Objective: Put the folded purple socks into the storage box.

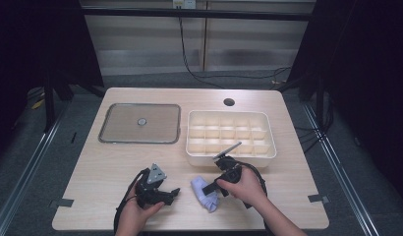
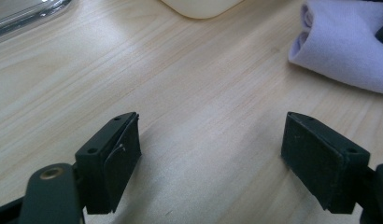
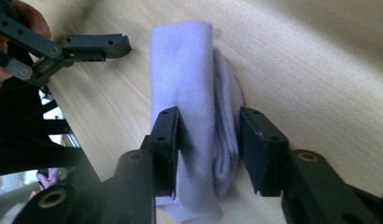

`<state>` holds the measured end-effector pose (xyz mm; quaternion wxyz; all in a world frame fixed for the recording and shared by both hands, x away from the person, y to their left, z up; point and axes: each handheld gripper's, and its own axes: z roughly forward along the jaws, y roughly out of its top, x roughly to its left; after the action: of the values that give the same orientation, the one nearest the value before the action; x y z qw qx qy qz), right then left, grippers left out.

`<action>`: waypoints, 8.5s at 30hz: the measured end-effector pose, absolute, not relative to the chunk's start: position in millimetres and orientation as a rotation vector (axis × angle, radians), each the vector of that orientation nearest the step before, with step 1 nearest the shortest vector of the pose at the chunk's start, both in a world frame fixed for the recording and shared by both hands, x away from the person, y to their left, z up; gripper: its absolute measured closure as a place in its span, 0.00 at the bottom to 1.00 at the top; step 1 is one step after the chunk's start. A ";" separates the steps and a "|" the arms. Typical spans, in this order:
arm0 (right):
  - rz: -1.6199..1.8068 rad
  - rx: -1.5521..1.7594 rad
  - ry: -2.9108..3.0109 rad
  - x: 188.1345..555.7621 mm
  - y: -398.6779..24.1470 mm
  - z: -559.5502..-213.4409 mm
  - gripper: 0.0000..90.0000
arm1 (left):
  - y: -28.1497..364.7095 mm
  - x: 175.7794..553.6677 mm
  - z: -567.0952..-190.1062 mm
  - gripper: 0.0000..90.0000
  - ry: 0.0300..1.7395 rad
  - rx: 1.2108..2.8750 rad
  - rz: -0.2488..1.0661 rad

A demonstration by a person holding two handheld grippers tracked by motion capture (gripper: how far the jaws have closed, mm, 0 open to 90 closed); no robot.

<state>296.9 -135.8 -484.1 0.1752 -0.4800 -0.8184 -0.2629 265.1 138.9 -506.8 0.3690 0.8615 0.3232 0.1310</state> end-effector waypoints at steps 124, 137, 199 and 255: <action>-0.694 -1.718 -2.433 354.3 -252.4 -347.6 0.79 | 137.7 265.0 -507.6 0.21 0.840 2.193 0.341; -0.688 -1.814 -2.403 363.4 -269.1 -351.3 0.79 | 137.7 265.1 -507.6 0.21 0.839 2.192 0.342; -0.489 -1.946 -2.453 373.1 -289.3 -397.7 0.78 | 138.1 264.3 -507.1 0.21 0.843 2.204 0.345; -0.368 -1.867 -2.519 374.6 -278.2 -425.8 0.80 | 138.0 264.0 -507.1 0.21 0.846 2.203 0.345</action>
<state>374.6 -278.2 -425.8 -0.0079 -0.5913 -0.7979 -0.1167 264.0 138.0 -507.1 0.3693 0.8585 0.3294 0.1346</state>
